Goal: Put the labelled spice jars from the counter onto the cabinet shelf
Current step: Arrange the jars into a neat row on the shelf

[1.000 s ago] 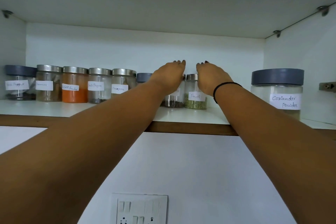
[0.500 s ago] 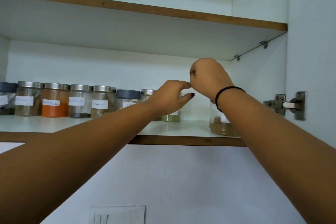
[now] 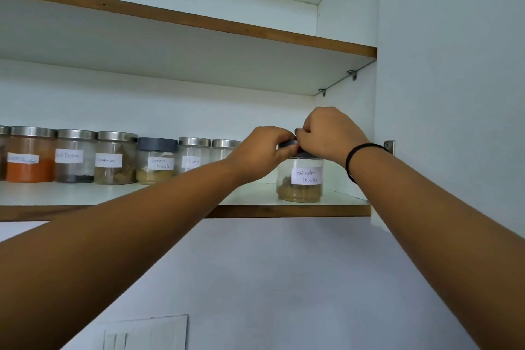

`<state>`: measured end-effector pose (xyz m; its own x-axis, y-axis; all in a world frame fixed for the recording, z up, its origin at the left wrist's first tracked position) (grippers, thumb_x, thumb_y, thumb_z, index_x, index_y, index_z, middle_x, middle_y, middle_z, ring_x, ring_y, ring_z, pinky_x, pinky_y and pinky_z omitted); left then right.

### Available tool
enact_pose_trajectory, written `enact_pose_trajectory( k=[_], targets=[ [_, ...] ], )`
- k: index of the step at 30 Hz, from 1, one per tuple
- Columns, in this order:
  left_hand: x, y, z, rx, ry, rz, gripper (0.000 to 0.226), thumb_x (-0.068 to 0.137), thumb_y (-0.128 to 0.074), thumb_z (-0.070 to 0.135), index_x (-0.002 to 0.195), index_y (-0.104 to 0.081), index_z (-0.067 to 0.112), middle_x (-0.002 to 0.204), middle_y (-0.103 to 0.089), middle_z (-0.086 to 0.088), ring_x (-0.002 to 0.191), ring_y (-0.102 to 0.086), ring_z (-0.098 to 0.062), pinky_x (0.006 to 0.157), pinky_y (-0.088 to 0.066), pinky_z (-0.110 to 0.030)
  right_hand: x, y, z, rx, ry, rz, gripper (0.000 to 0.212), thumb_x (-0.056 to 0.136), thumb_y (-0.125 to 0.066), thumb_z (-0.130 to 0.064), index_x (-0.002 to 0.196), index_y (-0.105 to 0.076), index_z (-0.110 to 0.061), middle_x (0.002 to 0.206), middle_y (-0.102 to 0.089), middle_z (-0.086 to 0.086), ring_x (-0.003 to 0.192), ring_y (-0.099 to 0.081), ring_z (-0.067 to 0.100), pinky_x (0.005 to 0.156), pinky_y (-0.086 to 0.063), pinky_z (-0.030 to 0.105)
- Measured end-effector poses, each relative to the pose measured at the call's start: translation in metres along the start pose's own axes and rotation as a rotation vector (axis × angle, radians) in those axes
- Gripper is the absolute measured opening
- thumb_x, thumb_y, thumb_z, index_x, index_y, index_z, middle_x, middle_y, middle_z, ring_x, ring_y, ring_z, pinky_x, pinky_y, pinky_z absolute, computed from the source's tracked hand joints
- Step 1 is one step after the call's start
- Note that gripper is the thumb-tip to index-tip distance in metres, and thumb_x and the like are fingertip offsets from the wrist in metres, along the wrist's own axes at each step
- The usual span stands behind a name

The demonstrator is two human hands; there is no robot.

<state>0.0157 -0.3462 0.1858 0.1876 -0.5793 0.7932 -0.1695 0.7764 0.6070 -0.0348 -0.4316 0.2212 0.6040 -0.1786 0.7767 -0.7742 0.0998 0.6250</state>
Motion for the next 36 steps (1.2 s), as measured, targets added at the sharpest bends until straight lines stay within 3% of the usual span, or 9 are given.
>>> enact_pose_trajectory(
  k=[4, 7, 11, 16, 19, 21, 29, 32, 36],
  targets=[
    [0.007, 0.006, -0.009, 0.027, 0.032, 0.006, 0.019, 0.096, -0.062, 0.026, 0.09, -0.072, 0.011, 0.076, -0.062, -0.001, 0.068, -0.05, -0.008, 0.061, -0.036, -0.025, 0.002, -0.009, 0.0, 0.086, 0.027, -0.024, 0.039, 0.092, -0.053, -0.022, 0.055, -0.05, -0.008, 0.052, -0.045, 0.005, 0.052, -0.042, 0.022, 0.049, -0.032, 0.027],
    [0.011, 0.007, -0.022, -0.004, 0.065, -0.002, 0.02, 0.093, -0.066, 0.024, 0.1, -0.076, 0.008, 0.085, -0.071, -0.006, 0.077, -0.059, -0.017, 0.07, -0.045, -0.03, 0.006, -0.02, -0.002, 0.119, 0.035, -0.06, 0.039, 0.092, -0.052, -0.022, 0.056, -0.051, -0.008, 0.052, -0.044, 0.006, 0.052, -0.041, 0.021, 0.049, -0.033, 0.027],
    [0.018, 0.004, -0.046, -0.015, 0.132, -0.04, 0.022, 0.09, -0.071, 0.026, 0.102, -0.078, 0.009, 0.093, -0.075, -0.007, 0.084, -0.063, -0.018, 0.071, -0.045, -0.022, 0.012, -0.038, -0.001, 0.196, 0.023, -0.078, 0.044, 0.096, -0.05, -0.026, 0.055, -0.049, -0.009, 0.055, -0.046, 0.005, 0.053, -0.042, 0.021, 0.052, -0.034, 0.028],
    [0.032, -0.004, -0.074, 0.036, 0.19, -0.112, 0.022, 0.089, -0.071, 0.022, 0.101, -0.076, 0.004, 0.097, -0.074, -0.014, 0.094, -0.066, -0.029, 0.086, -0.051, -0.039, 0.024, -0.064, -0.003, 0.174, -0.001, -0.081, 0.04, 0.098, -0.046, -0.029, 0.063, -0.054, -0.011, 0.064, -0.053, 0.004, 0.06, -0.051, 0.022, 0.056, -0.038, 0.028],
    [0.037, -0.009, -0.089, 0.084, 0.192, -0.136, 0.023, 0.09, -0.07, 0.023, 0.099, -0.076, 0.002, 0.094, -0.073, -0.015, 0.089, -0.064, -0.03, 0.082, -0.05, -0.038, 0.034, -0.078, -0.005, 0.147, 0.0, -0.073, 0.039, 0.098, -0.045, -0.029, 0.062, -0.051, -0.016, 0.065, -0.053, 0.002, 0.063, -0.052, 0.021, 0.055, -0.037, 0.027],
    [0.04, -0.011, -0.097, 0.103, 0.195, -0.146, 0.022, 0.09, -0.07, 0.023, 0.098, -0.076, 0.003, 0.09, -0.072, -0.011, 0.08, -0.06, -0.024, 0.074, -0.046, -0.031, 0.039, -0.086, -0.005, 0.148, -0.002, -0.077, 0.039, 0.099, -0.044, -0.029, 0.063, -0.051, -0.017, 0.066, -0.052, 0.001, 0.067, -0.053, 0.022, 0.058, -0.039, 0.029],
    [0.051, -0.017, -0.125, 0.155, 0.189, -0.188, 0.021, 0.09, -0.071, 0.022, 0.103, -0.076, 0.006, 0.088, -0.066, -0.002, 0.084, -0.056, -0.015, 0.078, -0.039, -0.025, 0.064, -0.119, -0.01, 0.105, -0.029, -0.119, 0.034, 0.101, -0.042, -0.032, 0.077, -0.056, -0.013, 0.068, -0.05, 0.001, 0.074, -0.055, 0.024, 0.064, -0.04, 0.03],
    [0.053, -0.02, -0.134, 0.182, 0.188, -0.201, 0.021, 0.091, -0.069, 0.022, 0.103, -0.076, 0.006, 0.087, -0.068, -0.006, 0.08, -0.054, -0.015, 0.073, -0.038, -0.023, 0.071, -0.129, -0.012, 0.084, -0.022, -0.122, 0.032, 0.102, -0.042, -0.031, 0.081, -0.057, -0.012, 0.068, -0.05, 0.0, 0.076, -0.055, 0.024, 0.066, -0.041, 0.03],
    [0.058, -0.024, -0.145, 0.203, 0.205, -0.219, 0.023, 0.091, -0.069, 0.022, 0.106, -0.075, 0.007, 0.1, -0.073, -0.012, 0.085, -0.056, -0.016, 0.076, -0.039, -0.025, 0.08, -0.142, -0.015, 0.068, -0.023, -0.12, 0.03, 0.102, -0.041, -0.029, 0.08, -0.054, -0.014, 0.07, -0.051, 0.001, 0.076, -0.053, 0.023, 0.067, -0.04, 0.031]
  ],
)
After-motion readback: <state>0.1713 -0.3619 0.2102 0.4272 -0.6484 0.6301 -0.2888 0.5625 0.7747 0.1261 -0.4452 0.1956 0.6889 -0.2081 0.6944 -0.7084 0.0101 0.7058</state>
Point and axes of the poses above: each hand's wrist, its own x-axis towards the middle knuckle, its own y-axis out of the back of the hand, z = x × y, the point moved 10 cm from there along x, towards the middle knuckle
